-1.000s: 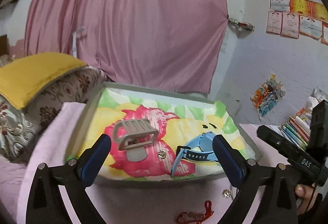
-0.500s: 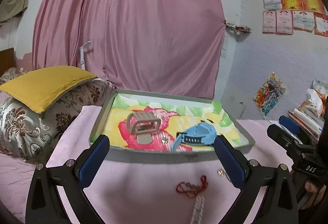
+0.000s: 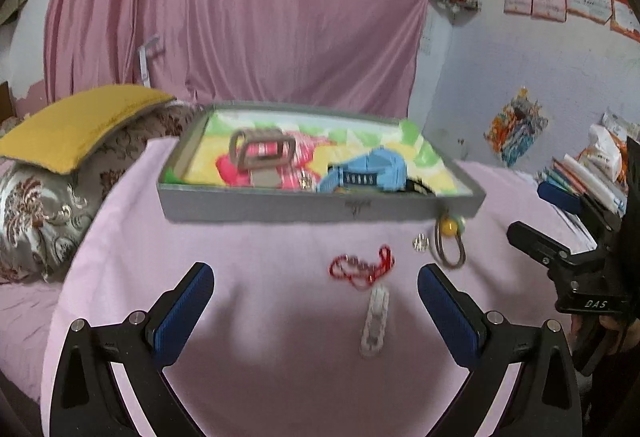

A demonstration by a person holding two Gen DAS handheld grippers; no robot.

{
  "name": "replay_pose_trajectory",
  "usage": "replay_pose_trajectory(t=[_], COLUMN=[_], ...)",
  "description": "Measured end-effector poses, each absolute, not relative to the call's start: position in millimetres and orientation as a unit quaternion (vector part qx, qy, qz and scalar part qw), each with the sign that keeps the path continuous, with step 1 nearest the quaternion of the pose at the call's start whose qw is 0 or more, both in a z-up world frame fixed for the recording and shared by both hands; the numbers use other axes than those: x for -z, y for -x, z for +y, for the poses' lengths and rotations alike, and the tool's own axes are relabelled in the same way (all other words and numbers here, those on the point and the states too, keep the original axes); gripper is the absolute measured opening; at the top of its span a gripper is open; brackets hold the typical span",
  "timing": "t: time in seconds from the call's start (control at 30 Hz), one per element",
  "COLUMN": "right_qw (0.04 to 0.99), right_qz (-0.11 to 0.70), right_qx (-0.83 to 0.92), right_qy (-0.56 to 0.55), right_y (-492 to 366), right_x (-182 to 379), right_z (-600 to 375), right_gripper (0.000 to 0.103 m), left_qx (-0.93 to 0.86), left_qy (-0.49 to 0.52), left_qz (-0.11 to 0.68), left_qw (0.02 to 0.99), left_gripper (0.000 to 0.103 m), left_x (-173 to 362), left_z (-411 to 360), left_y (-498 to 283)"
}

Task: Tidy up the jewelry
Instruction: 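Move both tools back toward the white hair clip and gold bangle, then grasp the white hair clip with the left tool while the right tool grasps the gold charm bangle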

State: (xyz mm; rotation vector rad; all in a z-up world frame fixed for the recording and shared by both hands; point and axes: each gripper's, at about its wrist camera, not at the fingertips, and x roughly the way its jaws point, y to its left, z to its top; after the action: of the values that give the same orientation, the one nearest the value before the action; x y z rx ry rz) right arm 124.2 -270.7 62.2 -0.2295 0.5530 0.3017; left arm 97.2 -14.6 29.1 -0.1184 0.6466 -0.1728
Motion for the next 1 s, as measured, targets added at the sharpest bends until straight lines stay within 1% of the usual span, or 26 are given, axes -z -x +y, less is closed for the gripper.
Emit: replay_pose_trajectory(t=[0.2,0.23,0.27,0.3,0.33,0.37,0.43,0.5,0.57,0.63,0.67,0.7,0.77,0.8,0.87,0.9,0.97,1.0], right_qw=[0.923,0.919,0.917,0.914,0.913,0.909,0.906,0.905,0.905,0.900,0.898,0.893,0.887,0.885,0.884,0.883,0.879,0.879], right_qz=[0.335,0.345,0.350,0.356,0.361,0.368,0.373,0.374,0.375,0.384,0.389,0.397,0.410,0.414,0.416,0.419,0.427,0.427], right_qx=[-0.166,-0.172,-0.174,-0.173,-0.171,-0.173,-0.181,-0.182,-0.180,-0.184,-0.188,-0.195,-0.200,-0.200,-0.195,-0.192,-0.193,-0.194], right_qy=[0.088,0.081,0.081,0.086,0.090,0.089,0.086,0.089,0.093,0.091,0.087,0.079,0.073,0.073,0.082,0.086,0.086,0.082], right_y=[-134.9,-137.4,-139.3,-141.3,-143.3,-144.9,-146.0,-148.2,-152.0,-158.1,-161.6,-165.7,-171.4,-174.2,-179.0,-182.2,-189.0,-192.3], right_x=[-43.7,-41.6,-39.1,-36.2,-33.8,-32.0,-31.4,-32.0,-33.3,-32.8,-32.5,-31.3,-28.8,-27.4,-25.7,-24.7,-22.4,-22.1], right_z=[-274.5,-276.3,-275.7,-275.4,-274.1,-273.8,-273.9,-272.7,-272.0,-270.5,-270.3,-269.6,-268.6,-267.9,-264.9,-263.4,-261.0,-260.2], right_gripper=[0.101,0.101,0.101,0.101,0.101,0.101,0.101,0.099,0.093,0.089,0.084,0.081,0.072,0.070,0.064,0.062,0.055,0.055], left_qx=[0.109,0.113,0.118,0.125,0.132,0.137,0.148,0.152,0.155,0.154,0.152,0.148,0.144,0.143,0.143,0.142,0.141,0.141], left_qy=[0.056,0.054,0.052,0.047,0.043,0.040,0.030,0.022,0.018,0.014,0.011,0.008,0.003,0.001,-0.005,-0.009,-0.012,-0.014], left_qz=[0.345,0.347,0.348,0.350,0.353,0.357,0.368,0.375,0.379,0.382,0.384,0.384,0.386,0.387,0.388,0.388,0.388,0.388], left_qw=[0.931,0.930,0.929,0.927,0.925,0.923,0.917,0.914,0.912,0.911,0.911,0.911,0.911,0.911,0.911,0.911,0.911,0.911], left_gripper=[0.101,0.097,0.091,0.087,0.081,0.072,0.063,0.058,0.052,0.050,0.047,0.045,0.038,0.035,0.027,0.026,0.023,0.022], left_x=[-20.4,-19.7,-19.6,-19.0,-18.2,-17.3,-13.3,-10.3,-8.8,-7.5,-7.0,-6.7,-6.9,-7.2,-7.3,-7.4,-7.7,-7.8], left_z=[-19.3,-21.2,-22.8,-25.5,-27.5,-29.8,-36.4,-40.6,-43.9,-45.6,-46.5,-47.0,-47.8,-48.1,-49.2,-50.2,-51.1,-51.2], left_y=[-92.1,-90.0,-89.2,-87.9,-87.1,-87.2,-88.0,-88.7,-90.3,-92.7,-93.6,-94.4,-95.4,-95.7,-96.7,-96.9,-97.2,-97.4])
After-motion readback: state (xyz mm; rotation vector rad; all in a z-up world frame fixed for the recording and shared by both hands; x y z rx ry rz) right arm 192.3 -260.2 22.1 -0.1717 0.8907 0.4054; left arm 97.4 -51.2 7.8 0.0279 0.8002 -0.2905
